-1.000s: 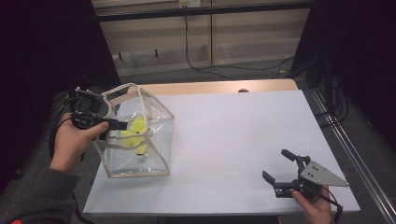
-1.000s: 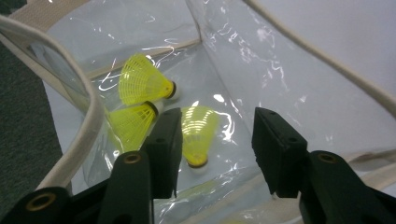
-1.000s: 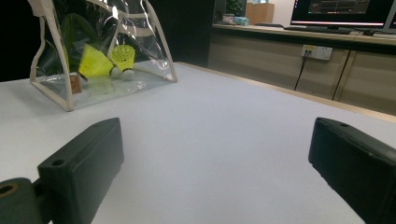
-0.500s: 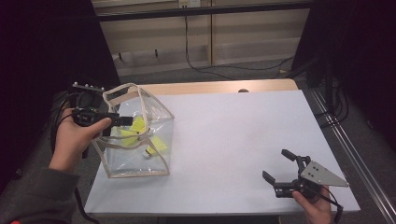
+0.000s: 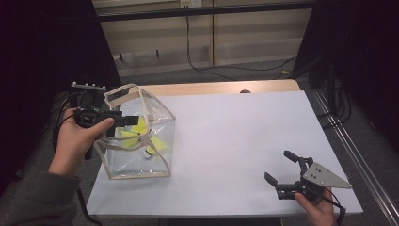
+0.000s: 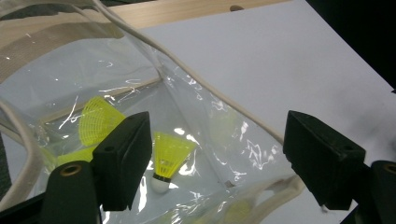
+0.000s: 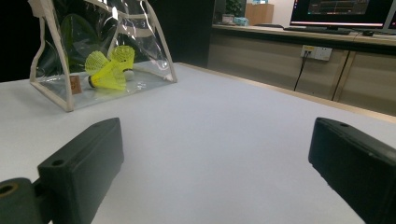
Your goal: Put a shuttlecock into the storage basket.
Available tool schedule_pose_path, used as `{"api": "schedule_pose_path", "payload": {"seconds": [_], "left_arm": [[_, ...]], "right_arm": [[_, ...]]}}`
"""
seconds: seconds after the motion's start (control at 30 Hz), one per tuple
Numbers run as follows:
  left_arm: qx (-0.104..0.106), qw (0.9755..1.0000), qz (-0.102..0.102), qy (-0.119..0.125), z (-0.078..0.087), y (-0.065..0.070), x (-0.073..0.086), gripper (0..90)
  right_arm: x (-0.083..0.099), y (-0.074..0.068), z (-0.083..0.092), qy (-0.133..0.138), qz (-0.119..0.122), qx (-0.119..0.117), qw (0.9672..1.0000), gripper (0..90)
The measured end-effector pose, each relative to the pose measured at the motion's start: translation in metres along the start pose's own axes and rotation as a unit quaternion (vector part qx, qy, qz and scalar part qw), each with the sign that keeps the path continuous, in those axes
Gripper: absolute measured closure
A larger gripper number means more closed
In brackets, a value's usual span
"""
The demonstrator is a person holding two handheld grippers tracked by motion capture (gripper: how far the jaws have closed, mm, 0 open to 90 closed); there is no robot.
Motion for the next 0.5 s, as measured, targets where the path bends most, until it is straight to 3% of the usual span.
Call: {"api": "schedule_pose_path", "payload": {"seconds": [0.5], "left_arm": [[0.031, 0.9993, -0.016, 0.008, -0.012, 0.019, 0.000, 19.3]], "right_arm": [[0.000, 0.000, 0.000, 0.000, 0.001, 0.000, 1.0000, 3.1]]}}
Point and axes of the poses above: each handheld gripper's, and its own axes: z roughly backward along the jaws, x roughly out of its underside, y roughly to its right, the point moved 5 cm from there along -z, roughly forward along the jaws, and after that the axes turned 10 degrees about x, right-handed, at the moved point
